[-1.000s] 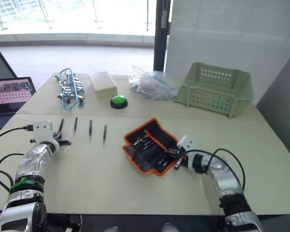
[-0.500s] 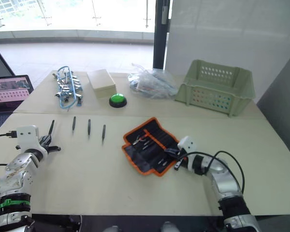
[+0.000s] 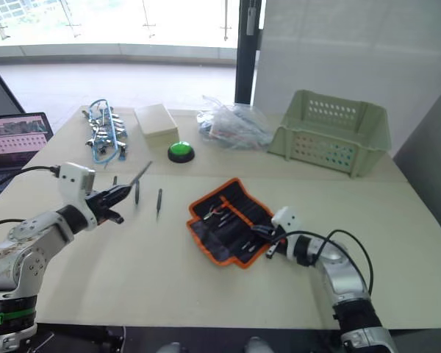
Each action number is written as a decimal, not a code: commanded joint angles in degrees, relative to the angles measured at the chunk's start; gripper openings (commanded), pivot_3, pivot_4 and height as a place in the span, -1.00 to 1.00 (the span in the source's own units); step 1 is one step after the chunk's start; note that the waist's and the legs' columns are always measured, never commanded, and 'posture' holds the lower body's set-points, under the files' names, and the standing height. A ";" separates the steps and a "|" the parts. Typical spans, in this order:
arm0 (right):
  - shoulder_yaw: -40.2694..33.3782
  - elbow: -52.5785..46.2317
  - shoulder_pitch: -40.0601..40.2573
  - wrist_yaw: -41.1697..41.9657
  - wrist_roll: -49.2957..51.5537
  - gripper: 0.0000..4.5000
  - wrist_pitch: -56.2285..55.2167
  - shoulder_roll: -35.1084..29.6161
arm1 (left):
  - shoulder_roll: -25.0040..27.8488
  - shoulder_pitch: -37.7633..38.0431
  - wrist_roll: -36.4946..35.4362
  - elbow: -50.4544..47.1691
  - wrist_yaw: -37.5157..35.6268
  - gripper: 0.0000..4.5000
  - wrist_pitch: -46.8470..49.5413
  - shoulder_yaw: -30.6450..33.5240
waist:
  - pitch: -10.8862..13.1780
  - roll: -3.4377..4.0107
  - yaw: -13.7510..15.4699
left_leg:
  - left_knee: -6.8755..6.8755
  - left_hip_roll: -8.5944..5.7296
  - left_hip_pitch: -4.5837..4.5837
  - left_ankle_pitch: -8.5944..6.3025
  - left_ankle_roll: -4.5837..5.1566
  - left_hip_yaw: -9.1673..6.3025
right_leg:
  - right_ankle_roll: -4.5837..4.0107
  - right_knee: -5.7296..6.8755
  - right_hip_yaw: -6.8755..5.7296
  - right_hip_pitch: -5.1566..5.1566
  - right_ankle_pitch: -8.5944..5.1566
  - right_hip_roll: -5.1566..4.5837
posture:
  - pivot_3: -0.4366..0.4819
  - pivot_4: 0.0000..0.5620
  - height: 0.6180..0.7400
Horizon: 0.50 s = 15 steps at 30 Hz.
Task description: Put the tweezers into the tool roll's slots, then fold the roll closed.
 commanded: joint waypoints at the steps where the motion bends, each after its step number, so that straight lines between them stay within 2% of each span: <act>1: 0.29 3.07 2.15 -2.09 -1.61 -1.00 2.19 0.21 | -0.50 -3.30 -4.27 -5.73 -0.66 -0.99 6.10 -3.70 | 0.02 0.03 -0.12 | 0.00 0.00 0.00 0.00 0.00 0.00 | 0.00 0.01 0.00 0.00 0.00 0.01 | -0.05 -0.47 1.00; 8: 1.24 2.78 3.12 -2.34 -2.83 -1.00 2.29 -0.27 | -3.14 -9.84 -4.92 -9.74 0.57 -0.99 16.05 -16.95 | 0.02 0.03 -0.01 | 0.09 -0.04 -0.01 0.00 0.01 0.00 | 0.01 0.00 0.01 0.05 0.01 0.01 | -0.05 -0.47 1.00; 12: 1.31 1.96 3.33 -2.62 -2.51 -1.00 2.93 -0.27 | -4.27 -11.84 -1.98 -9.96 2.75 -0.99 20.54 -24.86 | 0.03 0.04 -0.08 | 0.10 -0.04 -0.01 0.00 0.01 0.00 | 0.02 0.00 0.01 0.06 0.00 0.02 | -0.05 -0.47 1.00; 15: 1.35 1.56 3.49 -2.88 -2.39 -1.00 3.20 -0.35 | -5.68 -11.84 -0.24 -9.15 4.59 -0.99 21.69 -27.40 | 0.09 0.12 -0.08 | 0.08 -0.03 -0.01 0.00 0.01 0.00 | 0.02 0.00 0.02 0.05 0.00 0.04 | -0.05 -0.47 1.00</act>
